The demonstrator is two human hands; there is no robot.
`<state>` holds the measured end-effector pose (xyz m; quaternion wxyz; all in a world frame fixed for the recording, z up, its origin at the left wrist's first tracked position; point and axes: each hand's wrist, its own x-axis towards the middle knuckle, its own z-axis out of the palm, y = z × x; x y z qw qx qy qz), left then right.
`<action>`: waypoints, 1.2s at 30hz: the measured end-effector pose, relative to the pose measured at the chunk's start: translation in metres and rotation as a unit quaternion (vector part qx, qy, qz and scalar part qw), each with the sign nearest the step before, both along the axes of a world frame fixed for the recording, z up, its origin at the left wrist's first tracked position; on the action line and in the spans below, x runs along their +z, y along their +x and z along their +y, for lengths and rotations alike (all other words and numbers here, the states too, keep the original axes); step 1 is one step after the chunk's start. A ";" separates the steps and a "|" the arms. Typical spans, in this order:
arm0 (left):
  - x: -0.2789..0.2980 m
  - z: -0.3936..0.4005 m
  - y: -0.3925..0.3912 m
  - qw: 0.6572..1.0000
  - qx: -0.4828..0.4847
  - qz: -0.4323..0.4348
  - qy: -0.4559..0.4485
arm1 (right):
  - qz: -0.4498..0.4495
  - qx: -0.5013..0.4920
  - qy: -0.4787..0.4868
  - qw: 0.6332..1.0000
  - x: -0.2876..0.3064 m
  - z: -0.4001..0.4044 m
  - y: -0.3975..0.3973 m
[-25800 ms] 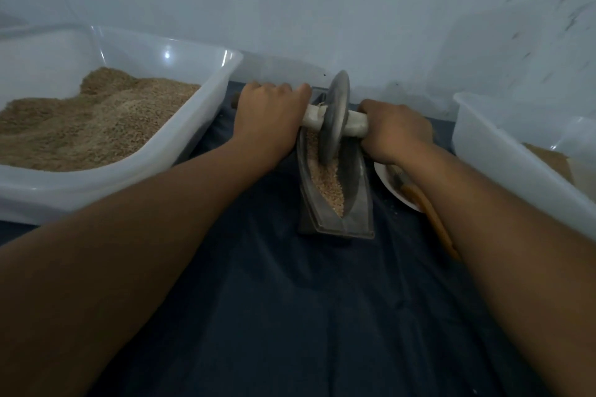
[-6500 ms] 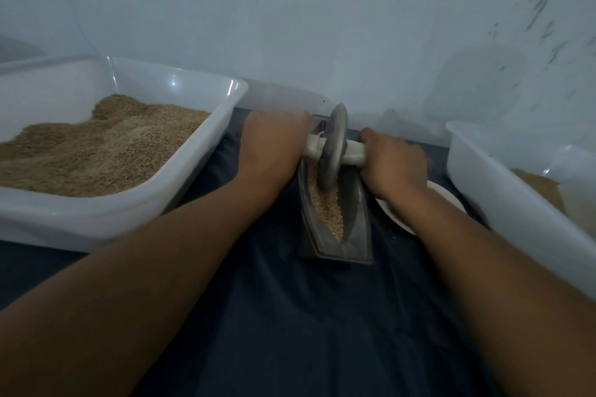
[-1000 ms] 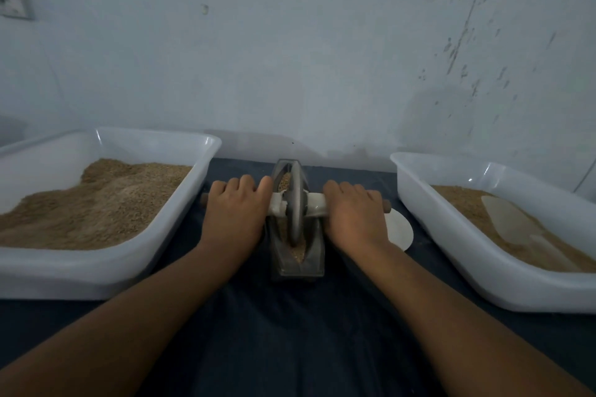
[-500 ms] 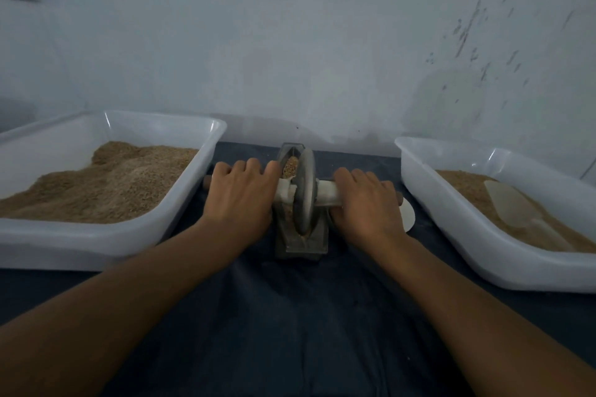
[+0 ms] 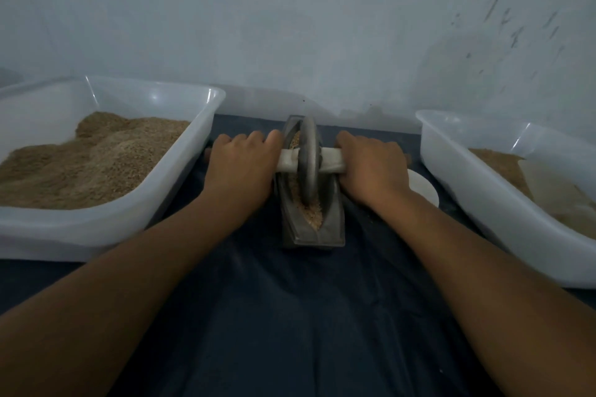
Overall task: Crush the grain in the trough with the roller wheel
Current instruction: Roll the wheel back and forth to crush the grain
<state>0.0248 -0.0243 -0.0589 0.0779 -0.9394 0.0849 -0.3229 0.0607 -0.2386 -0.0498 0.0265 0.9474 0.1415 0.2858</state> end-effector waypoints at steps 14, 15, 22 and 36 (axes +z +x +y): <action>0.009 -0.003 0.051 1.000 0.018 -0.006 0.007 | 0.105 -0.009 0.032 0.994 0.013 0.004 0.046; 0.010 -0.004 0.053 1.000 0.024 -0.006 0.014 | 0.118 -0.009 0.031 0.992 0.015 0.004 0.050; 0.015 -0.006 0.074 0.999 0.032 -0.007 0.021 | 0.195 -0.020 0.021 0.980 0.026 0.005 0.073; 0.007 -0.006 0.055 0.999 0.022 -0.029 0.009 | 0.140 -0.024 0.018 0.990 0.019 0.005 0.054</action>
